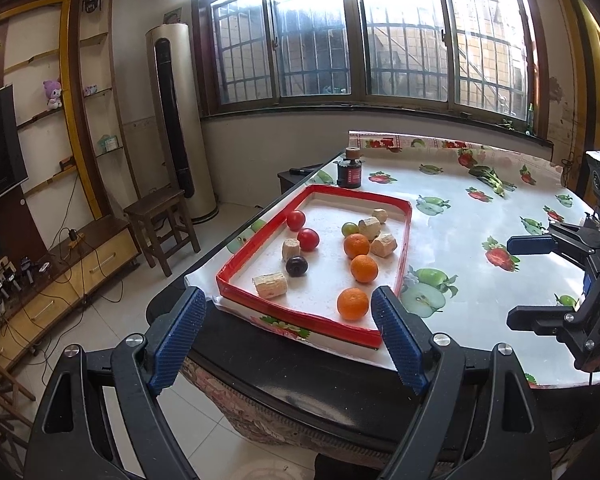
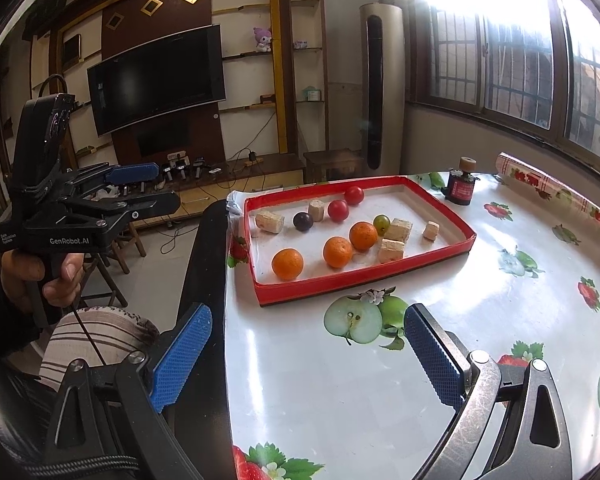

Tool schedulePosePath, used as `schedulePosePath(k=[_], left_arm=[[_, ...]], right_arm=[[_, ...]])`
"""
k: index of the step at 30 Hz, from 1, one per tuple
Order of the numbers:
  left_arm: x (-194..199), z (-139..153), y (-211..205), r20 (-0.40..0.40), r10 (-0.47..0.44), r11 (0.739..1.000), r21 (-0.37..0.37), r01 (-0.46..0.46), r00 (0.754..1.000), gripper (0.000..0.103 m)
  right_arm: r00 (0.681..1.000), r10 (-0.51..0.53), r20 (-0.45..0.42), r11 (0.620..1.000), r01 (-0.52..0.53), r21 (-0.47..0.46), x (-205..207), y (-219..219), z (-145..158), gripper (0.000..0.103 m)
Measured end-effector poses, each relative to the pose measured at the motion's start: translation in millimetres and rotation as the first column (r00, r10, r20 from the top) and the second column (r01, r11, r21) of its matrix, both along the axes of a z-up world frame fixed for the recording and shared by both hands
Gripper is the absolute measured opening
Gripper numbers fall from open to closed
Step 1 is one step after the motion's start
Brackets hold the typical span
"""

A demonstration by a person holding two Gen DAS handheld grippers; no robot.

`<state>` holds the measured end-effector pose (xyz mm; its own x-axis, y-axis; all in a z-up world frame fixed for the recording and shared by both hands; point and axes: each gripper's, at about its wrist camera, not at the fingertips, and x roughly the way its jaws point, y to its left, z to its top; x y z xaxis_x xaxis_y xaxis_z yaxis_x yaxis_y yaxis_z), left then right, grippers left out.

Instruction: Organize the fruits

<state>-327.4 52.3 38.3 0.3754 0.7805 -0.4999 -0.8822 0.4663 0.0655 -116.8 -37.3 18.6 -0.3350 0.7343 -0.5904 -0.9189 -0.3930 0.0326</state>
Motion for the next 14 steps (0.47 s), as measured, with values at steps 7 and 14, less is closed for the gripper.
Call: schedulePosePath(k=[7,14], left_arm=[[-6.7,-1.3,3.1,0.020,0.021,1.000,-0.002,-0.020,1.000,0.085],[-8.6,-1.5,4.0,0.023,0.023,1.000,-0.004,-0.023,0.999,0.085]], right_arm=[[1.000,0.011,0.011,1.000,-0.011,-0.004,-6.4,2.0,-1.9,0.098],[1.000,0.017,0.017,1.000,-0.017,-0.009,-9.8,2.1,-3.0,0.098]])
